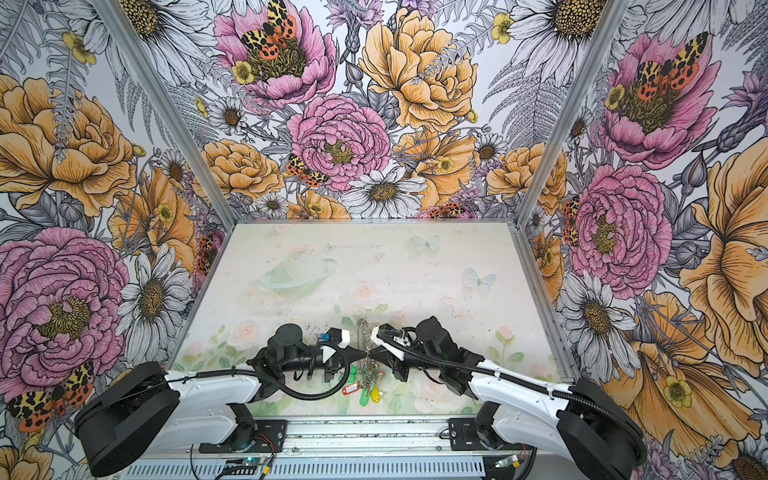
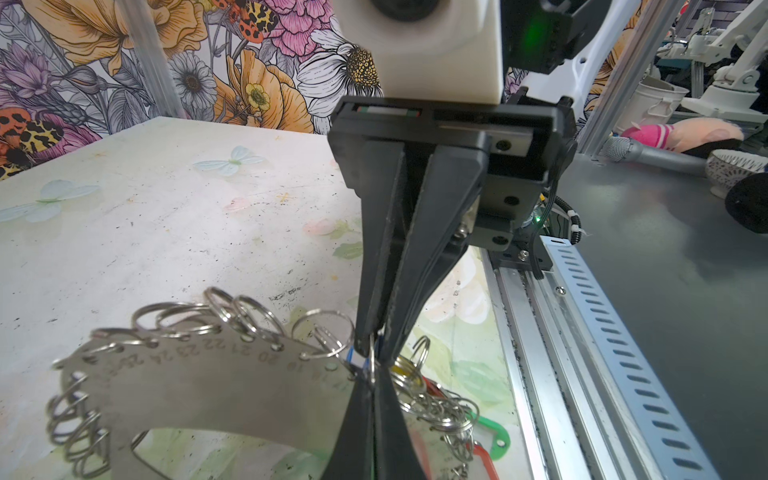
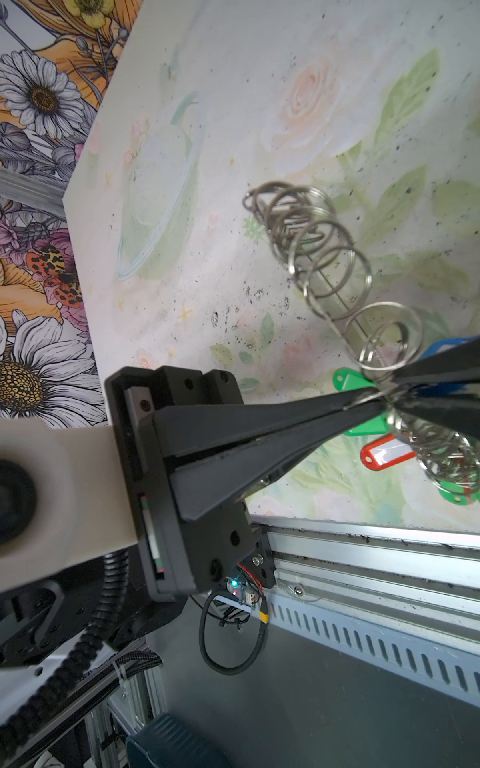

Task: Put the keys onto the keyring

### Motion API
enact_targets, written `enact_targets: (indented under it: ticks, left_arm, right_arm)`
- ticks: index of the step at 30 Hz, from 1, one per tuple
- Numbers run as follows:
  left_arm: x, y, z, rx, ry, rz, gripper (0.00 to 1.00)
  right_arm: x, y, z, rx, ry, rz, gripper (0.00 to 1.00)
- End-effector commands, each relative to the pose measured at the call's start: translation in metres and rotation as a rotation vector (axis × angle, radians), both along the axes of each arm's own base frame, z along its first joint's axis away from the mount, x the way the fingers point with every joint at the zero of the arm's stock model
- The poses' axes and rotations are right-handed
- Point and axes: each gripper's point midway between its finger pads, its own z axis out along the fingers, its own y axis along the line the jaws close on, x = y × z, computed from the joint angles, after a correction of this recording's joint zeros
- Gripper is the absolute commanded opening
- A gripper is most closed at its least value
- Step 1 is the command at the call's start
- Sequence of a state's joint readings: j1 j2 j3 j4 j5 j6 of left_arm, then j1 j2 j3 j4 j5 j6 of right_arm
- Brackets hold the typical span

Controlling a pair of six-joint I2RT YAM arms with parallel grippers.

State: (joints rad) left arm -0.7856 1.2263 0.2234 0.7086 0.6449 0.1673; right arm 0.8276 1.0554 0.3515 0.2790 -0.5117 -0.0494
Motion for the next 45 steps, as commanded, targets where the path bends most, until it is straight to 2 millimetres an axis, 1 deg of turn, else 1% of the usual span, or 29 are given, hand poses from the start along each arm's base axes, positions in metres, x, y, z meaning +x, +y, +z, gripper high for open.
enact_targets:
  ticks: [1,5,6,10,13,18,20,23,26,28,30,31,34,41,45]
  left_arm:
    - [-0.007,-0.008,0.019,-0.055,-0.057,-0.059,0.0]
    - [-0.007,-0.008,0.02,-0.061,-0.059,-0.057,0.0]
    - [-0.006,-0.007,0.021,-0.065,-0.065,-0.053,0.0]
    - [-0.004,-0.004,0.025,-0.079,-0.083,-0.03,0.0]
    - [-0.005,-0.003,0.027,-0.083,-0.089,-0.027,0.0]
    - [-0.005,-0.002,0.029,-0.09,-0.095,-0.025,0.0]
    - [-0.005,-0.001,0.029,-0.091,-0.093,-0.023,0.0]
    - [-0.004,-0.001,0.028,-0.084,-0.095,-0.019,0.0]
    - [0.0,-0.003,0.02,-0.036,-0.091,-0.005,0.0]
    - [0.003,-0.002,0.016,-0.005,-0.098,0.015,0.08]
    - [0.005,0.001,0.017,0.005,-0.116,0.035,0.16]
    - [0.007,0.003,0.018,0.01,-0.127,0.05,0.19]
    - [0.009,0.007,0.019,0.019,-0.135,0.069,0.23]
    - [0.009,0.007,0.016,0.036,-0.124,0.059,0.23]
    - [0.006,0.004,0.016,0.035,-0.113,0.03,0.2]
  right_arm:
    - [0.002,0.008,0.023,0.065,-0.044,0.022,0.09]
    - [0.001,0.01,0.018,0.044,-0.032,0.032,0.02]
    - [0.0,0.01,0.016,0.035,-0.025,0.035,0.01]
    - [0.001,0.008,0.01,0.009,-0.017,0.024,0.06]
    - [0.0,0.01,0.01,0.011,-0.016,0.03,0.09]
    - [0.001,0.011,0.008,0.005,-0.02,0.03,0.1]
    - [0.002,0.011,0.009,0.005,-0.023,0.025,0.08]
    - [0.004,0.01,0.011,-0.003,-0.03,0.013,0.0]
    - [0.011,0.007,0.016,-0.055,-0.024,-0.029,0.0]
    - [0.012,0.005,0.016,-0.119,-0.028,-0.045,0.0]
    - [0.014,0.003,0.02,-0.166,-0.04,-0.059,0.0]
    - [0.014,0.003,0.022,-0.177,-0.04,-0.062,0.0]
    - [0.009,0.006,0.025,-0.214,-0.053,-0.041,0.0]
    - [0.0,0.013,0.031,-0.223,-0.071,0.013,0.0]
    - [-0.002,0.015,0.033,-0.216,-0.071,0.027,0.0]
